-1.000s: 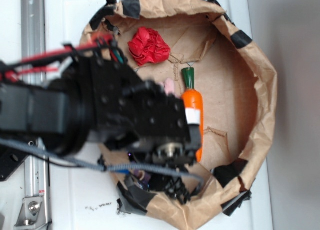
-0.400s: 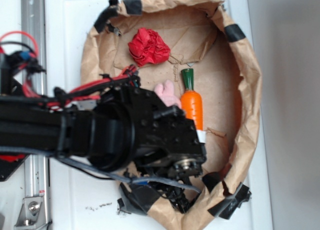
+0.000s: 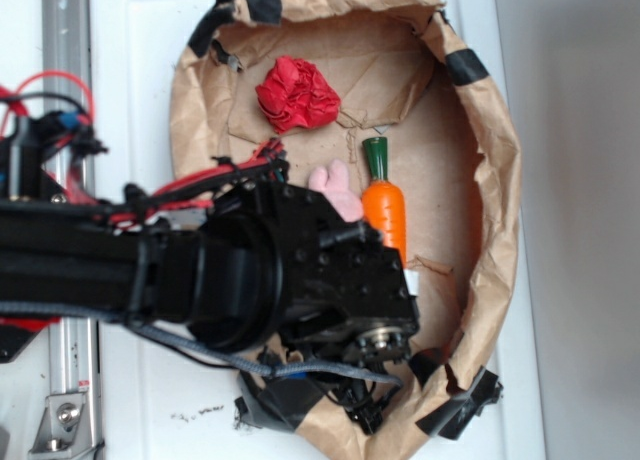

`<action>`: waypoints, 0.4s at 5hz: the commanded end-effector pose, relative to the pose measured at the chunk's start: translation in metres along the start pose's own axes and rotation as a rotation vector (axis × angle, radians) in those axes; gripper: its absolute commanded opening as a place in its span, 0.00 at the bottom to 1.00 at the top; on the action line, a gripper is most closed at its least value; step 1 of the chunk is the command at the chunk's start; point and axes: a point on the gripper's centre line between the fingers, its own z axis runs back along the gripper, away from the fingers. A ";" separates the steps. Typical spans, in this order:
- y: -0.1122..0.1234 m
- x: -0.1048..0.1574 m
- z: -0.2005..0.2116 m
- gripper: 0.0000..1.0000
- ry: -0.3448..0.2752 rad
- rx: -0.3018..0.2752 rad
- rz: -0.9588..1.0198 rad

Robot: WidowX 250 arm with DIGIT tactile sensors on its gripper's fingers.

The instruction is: Grab the rock.

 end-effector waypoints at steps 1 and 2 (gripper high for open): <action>0.010 -0.010 0.052 0.00 -0.216 -0.034 -0.150; 0.029 0.007 0.107 0.00 -0.448 -0.039 -0.198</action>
